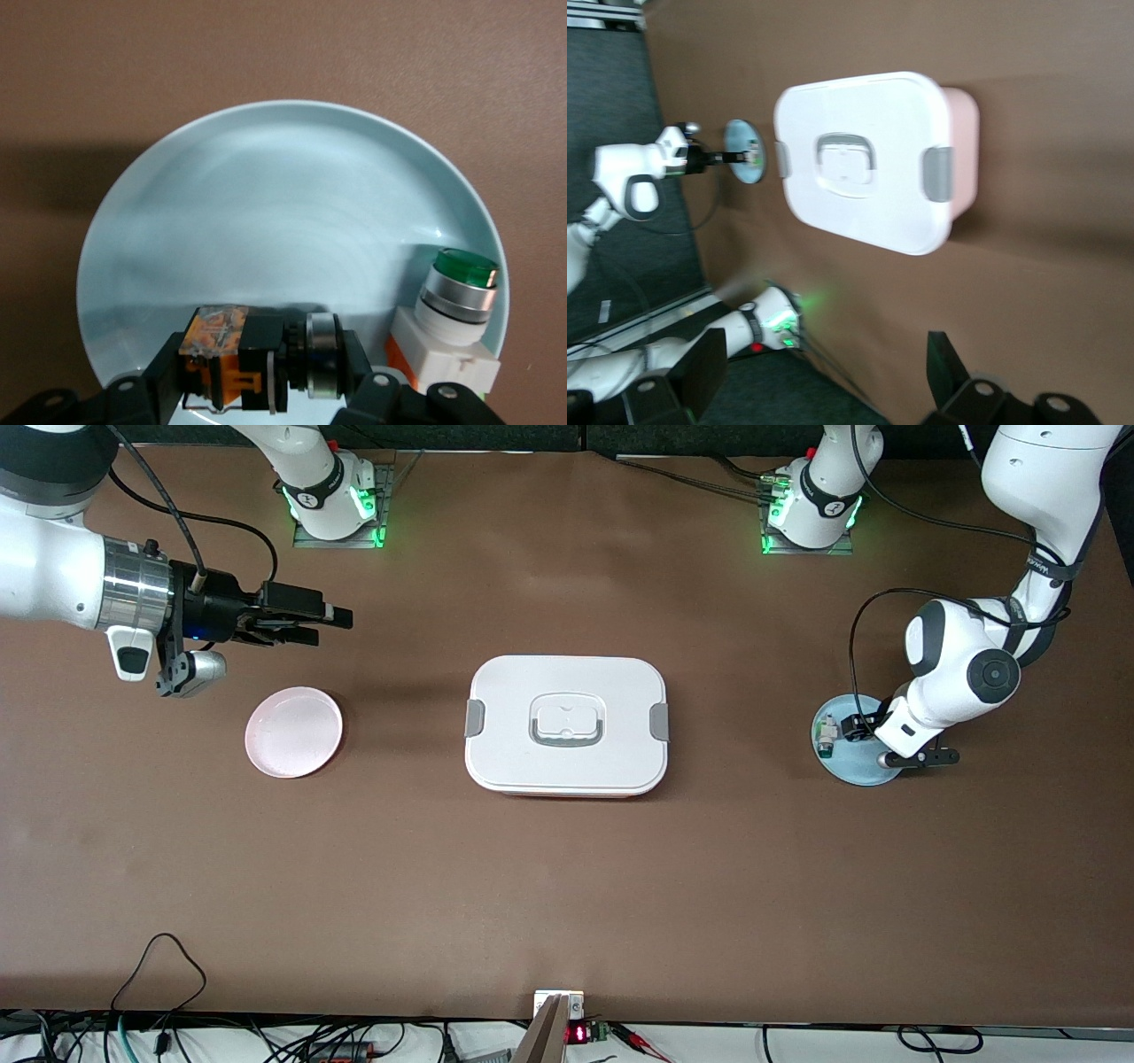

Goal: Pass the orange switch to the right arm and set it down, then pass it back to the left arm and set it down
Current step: 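Lift the switch with the left gripper while the right gripper reaches over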

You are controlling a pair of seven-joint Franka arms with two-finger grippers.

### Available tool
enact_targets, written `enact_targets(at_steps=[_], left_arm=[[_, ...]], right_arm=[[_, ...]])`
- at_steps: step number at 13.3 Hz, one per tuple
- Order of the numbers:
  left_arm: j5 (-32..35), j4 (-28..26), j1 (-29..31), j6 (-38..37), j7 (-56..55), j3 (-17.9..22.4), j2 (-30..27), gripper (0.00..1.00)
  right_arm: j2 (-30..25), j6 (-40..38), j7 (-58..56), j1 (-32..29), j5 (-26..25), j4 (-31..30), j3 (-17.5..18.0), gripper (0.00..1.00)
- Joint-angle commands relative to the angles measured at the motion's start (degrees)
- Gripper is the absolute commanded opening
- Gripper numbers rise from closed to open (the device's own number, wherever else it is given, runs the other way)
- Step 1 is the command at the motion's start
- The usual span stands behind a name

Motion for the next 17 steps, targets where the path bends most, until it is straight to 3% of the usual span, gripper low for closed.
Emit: enact_targets(at_steps=[1, 3, 9, 13, 17], left_arm=[[-0.18, 1.00, 0.52, -4.39, 0.79, -2.16, -3.81, 0.40], [-0.44, 2.84, 0.61, -10.10, 0.44, -3.57, -6.10, 0.39], [-11.14, 12.77, 0.52, -35.66, -0.18, -9.10, -11.11, 0.27], [-18.01, 13.83, 0.44, -45.52, -3.78, -11.91, -17.08, 0.18], [-29.42, 24.70, 0.35, -64.92, -15.87, -13.59, -19.21, 0.11]], right_arm=[[-0.51, 1.10, -2.43, 0.02, 6.70, -1.83, 0.03, 1.00], [-0.07, 1.10, -2.96, 0.02, 8.74, -2.36, 0.12, 1.00], [2.38, 1.02, -9.80, 0.02, 16.91, -2.62, 0.03, 1.00], [4.41, 1.10, -14.02, 0.02, 22.53, -2.71, 0.12, 1.00], [4.76, 3.11, -18.68, 0.63, 26.15, -5.87, 0.12, 1.00]])
